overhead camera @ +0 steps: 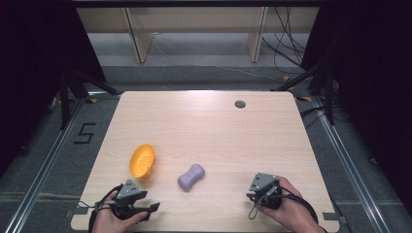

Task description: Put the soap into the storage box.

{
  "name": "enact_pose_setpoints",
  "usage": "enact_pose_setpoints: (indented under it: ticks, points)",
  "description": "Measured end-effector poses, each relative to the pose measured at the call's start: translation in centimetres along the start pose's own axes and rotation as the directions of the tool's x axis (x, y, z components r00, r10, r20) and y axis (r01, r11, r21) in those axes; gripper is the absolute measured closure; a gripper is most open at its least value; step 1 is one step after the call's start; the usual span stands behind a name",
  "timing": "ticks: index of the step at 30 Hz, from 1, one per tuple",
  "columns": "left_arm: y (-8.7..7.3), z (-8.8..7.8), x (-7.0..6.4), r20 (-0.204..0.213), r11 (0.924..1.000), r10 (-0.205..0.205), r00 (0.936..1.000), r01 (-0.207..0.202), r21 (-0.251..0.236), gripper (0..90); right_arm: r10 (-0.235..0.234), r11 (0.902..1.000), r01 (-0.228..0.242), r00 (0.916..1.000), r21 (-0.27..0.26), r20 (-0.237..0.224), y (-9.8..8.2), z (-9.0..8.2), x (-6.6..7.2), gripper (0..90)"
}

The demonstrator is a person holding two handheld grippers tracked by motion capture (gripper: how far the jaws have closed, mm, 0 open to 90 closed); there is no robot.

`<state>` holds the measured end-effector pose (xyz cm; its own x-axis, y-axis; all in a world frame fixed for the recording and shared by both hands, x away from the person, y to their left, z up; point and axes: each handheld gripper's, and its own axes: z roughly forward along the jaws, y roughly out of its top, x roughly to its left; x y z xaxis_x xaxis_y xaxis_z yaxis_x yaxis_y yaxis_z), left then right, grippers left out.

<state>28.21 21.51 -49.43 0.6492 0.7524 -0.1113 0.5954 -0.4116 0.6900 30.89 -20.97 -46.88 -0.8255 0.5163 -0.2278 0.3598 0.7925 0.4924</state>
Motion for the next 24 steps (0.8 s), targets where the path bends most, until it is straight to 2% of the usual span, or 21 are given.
enact_pose_setpoints:
  ticks: [1,2,3,4,7,8,9,13,14,16,17,18,19,20,21,22,23,24]
  points:
    - [0.2,0.1,-0.1,-0.007,0.9998,-0.022,0.9997,0.022,0.0,34.2,-0.032,0.9995,0.032,0.9995,-0.005,-0.002,0.0,0.1,-0.2,56.3]
    - [0.4,0.2,-0.2,-0.013,0.9995,-0.032,0.9994,0.032,0.009,34.2,0.011,0.9999,-0.011,0.9999,0.008,0.001,0.0,-0.1,0.0,56.9]
    - [0.4,0.2,-0.2,-0.013,0.9995,-0.032,0.9994,0.032,0.009,34.3,0.011,0.9999,-0.011,0.9999,0.008,0.001,0.0,-0.1,0.0,56.9]
    - [0.9,0.1,-0.1,-0.01,0.999,-0.002,0.9999,0.002,0.045,34.3,0.02,0.9998,-0.02,0.9998,0.007,-0.002,0.0,-0.1,0.1,57.4]
    - [1.5,0.3,-0.3,-0.02,0.9975,-0.016,0.9997,0.018,0.068,34.7,-0.002,0.9999,0.001,0.9998,0.016,0.018,0.1,-0.2,0.2,57.2]
    - [2.4,0.2,-0.6,-0.007,0.9965,-0.005,1.0,0.006,0.083,34.8,0.015,0.9998,-0.015,0.9999,0.015,-0.003,0.2,-0.2,0.4,56.8]
    - [2.4,0.2,-0.6,-0.007,0.9965,-0.005,1.0,0.006,0.083,35.0,0.015,0.9998,-0.015,0.9999,0.015,-0.003,0.2,-0.2,0.4,56.8]
    - [4.9,0.6,-0.8,0.002,0.9938,0.003,1.0,-0.004,0.111,35.7,0.014,0.9998,-0.014,0.9999,0.016,0.003,0.2,-0.2,0.4,55.8]
    - [5.4,0.6,-0.8,0.0,0.9903,0.012,0.9999,-0.012,0.139,35.7,0.0,0.9998,-0.001,0.9999,0.021,0.012,0.1,-0.1,0.3,55.6]
    - [5.8,0.7,-0.8,0.006,0.9882,0.018,0.9998,-0.019,0.152,35.7,-0.005,0.9997,0.005,0.9999,0.023,0.009,0.1,-0.2,0.3,55.5]
    - [6.2,0.8,-0.8,0.005,0.9863,0.025,0.9997,-0.025,0.163,35.7,0.019,0.9997,-0.019,0.9998,0.016,-0.01,0.2,-0.2,0.4,55.4]
    - [6.7,0.9,-0.9,-0.008,0.9827,0.029,0.9996,-0.027,0.183,35.3,0.016,0.9997,-0.016,0.9998,0.018,-0.01,0.1,-0.1,0.3,55.0]
    - [7.1,1.0,-0.8,0.0,0.978,0.044,0.999,-0.043,0.204,35.3,0.016,0.9997,-0.016,0.9998,0.018,-0.01,0.1,-0.1,0.3,55.0]
    - [7.8,1.2,-0.9,0.002,0.976,0.041,0.9991,-0.041,0.214,34.4,0.013,0.9998,-0.013,0.9999,0.012,-0.002,0.1,-0.1,0.4,54.7]
    - [7.8,1.2,-0.9,0.002,0.976,0.041,0.9991,-0.041,0.214,34.1,0.014,0.9998,-0.014,0.9999,0.012,-0.003,0.1,-0.1,0.4,54.5]
    - [8.5,1.3,-0.8,0.006,0.9726,0.049,0.9988,-0.049,0.227,34.1,0.018,0.9998,-0.018,0.9998,0.013,-0.006,0.1,-0.1,0.4,54.3]
    - [8.5,1.3,-0.8,0.006,0.9726,0.049,0.9988,-0.049,0.227,33.9,0.018,0.9998,-0.018,0.9998,0.013,-0.006,0.1,-0.1,0.4,54.3]
    - [9.2,1.4,-0.8,0.005,0.9675,0.056,0.9984,-0.056,0.247,33.9,0.017,0.9997,-0.017,0.9998,0.016,-0.007,0.1,-0.1,0.4,54.0]
